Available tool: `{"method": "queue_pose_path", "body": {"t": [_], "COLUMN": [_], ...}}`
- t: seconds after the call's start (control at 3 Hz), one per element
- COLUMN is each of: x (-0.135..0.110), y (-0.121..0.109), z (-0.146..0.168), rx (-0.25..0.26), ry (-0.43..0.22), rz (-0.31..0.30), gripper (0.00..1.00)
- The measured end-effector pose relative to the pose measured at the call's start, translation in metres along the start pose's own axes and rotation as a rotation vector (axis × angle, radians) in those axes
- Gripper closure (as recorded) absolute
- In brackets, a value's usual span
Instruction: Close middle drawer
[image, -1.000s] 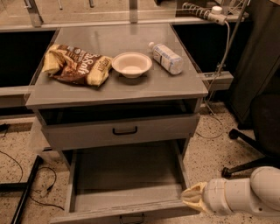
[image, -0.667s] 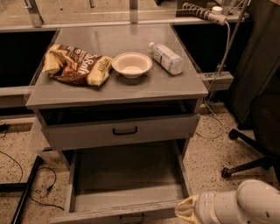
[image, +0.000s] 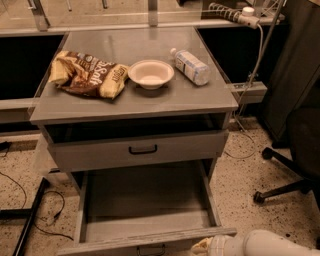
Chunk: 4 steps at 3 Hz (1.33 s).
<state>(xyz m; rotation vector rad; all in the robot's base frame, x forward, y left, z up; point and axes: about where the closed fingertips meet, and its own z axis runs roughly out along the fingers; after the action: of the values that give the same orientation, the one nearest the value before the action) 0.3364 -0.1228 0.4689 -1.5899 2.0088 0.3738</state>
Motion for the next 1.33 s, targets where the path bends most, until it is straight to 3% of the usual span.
{"method": "queue_pose_path", "body": {"t": [0.33, 0.67, 1.0, 1.33], "x": [0.009, 0.015, 0.034, 0.034], "y": [-0.032, -0.047, -0.043, -0.042], "z": [0.022, 0.031, 0.036, 0.037], "rx": [0.084, 0.131, 0.135, 0.134], "ry": [0.040, 0.058, 0.064, 0.064], "rz": [-0.030, -0.045, -0.022, -0.022], "gripper": [1.00, 1.00, 1.00, 0.82]}}
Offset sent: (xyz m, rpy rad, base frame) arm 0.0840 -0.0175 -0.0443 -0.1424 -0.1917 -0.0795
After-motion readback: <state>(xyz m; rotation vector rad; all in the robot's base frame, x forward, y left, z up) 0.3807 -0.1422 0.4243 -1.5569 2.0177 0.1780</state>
